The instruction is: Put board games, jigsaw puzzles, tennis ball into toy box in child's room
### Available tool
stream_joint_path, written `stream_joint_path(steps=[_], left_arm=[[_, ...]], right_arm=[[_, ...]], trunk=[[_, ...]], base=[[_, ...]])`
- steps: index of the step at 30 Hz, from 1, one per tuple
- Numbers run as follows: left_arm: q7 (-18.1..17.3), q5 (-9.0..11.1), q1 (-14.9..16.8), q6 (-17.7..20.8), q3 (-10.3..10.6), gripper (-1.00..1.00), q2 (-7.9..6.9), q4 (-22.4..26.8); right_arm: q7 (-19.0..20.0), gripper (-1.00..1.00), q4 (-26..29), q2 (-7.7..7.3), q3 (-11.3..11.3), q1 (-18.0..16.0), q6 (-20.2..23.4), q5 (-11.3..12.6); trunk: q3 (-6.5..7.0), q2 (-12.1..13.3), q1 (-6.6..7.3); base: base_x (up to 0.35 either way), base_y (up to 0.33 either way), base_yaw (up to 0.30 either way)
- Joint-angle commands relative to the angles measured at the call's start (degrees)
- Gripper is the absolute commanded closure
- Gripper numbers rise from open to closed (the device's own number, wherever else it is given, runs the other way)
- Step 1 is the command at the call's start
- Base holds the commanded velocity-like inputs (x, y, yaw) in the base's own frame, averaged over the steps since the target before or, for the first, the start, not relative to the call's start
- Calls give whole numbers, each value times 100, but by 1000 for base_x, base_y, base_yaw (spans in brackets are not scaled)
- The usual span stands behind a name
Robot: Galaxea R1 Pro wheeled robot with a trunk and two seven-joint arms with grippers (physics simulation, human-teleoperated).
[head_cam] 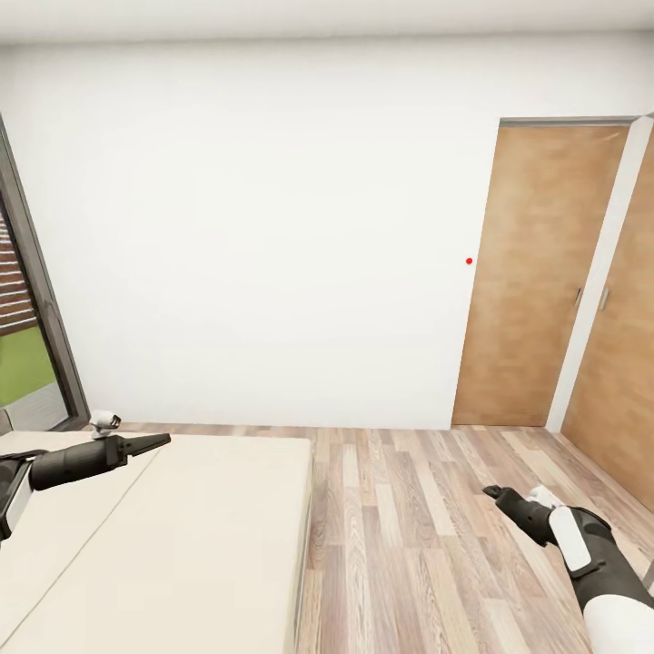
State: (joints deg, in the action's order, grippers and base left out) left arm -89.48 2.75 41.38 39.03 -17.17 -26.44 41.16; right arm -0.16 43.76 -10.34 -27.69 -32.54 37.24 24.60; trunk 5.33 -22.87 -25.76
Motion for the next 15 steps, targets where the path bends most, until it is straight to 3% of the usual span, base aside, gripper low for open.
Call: stream_joint_path(steps=[1,8,10,15], left_arm=[[20,-11,2,61,2,-100,1,-2],[650,-75,2,64,26,-100,3,-2],[991,-78,2,68,24,-100,3,-2],[1313,-80,2,76,17,-100,6,-3]], right_arm=[[-131,-100,43,19,-7,-3,28,22],[-498,-100,311,96,98,5,44,70],[-481,-100,357,108,121,12,45,88],[-320,-100,385,115,138,16,33,97]], trunk=[[-3,-5,-2],[-3,-5,-2],[-3,-5,-2],[-3,-5,-2]], base=[[0,0,0],[0,0,0],[0,0,0],[0,0,0]])
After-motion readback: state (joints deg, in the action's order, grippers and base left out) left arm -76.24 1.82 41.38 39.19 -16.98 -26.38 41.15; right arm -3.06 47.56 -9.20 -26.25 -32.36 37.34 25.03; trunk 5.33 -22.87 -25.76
